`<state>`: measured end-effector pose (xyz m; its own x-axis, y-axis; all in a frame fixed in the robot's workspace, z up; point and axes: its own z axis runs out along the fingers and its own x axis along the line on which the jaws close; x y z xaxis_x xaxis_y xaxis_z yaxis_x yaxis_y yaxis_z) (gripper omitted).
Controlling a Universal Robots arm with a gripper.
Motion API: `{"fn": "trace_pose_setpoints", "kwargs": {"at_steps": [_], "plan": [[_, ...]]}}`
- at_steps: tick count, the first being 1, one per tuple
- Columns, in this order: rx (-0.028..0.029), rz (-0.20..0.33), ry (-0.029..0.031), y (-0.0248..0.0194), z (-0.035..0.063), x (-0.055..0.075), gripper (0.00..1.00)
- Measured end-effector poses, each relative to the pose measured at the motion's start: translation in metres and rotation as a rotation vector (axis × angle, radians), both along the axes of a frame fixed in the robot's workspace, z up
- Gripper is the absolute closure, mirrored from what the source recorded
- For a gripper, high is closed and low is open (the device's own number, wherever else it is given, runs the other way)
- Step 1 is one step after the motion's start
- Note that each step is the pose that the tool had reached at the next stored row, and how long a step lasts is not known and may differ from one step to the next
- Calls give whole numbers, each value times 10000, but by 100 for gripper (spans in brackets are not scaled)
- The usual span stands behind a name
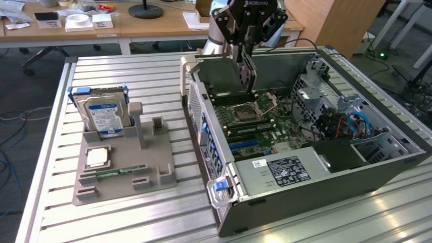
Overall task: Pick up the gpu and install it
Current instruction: 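Pick up the gpu and move the gpu toward the slot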
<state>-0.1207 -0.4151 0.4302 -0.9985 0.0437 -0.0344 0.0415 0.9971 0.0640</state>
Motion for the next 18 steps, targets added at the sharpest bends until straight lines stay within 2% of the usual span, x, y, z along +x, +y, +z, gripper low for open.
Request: {"fn": "trace_pose_setpoints", "kwargs": {"at_steps": [18], "plan": [[0,0,0,54,0,303,74]]}}
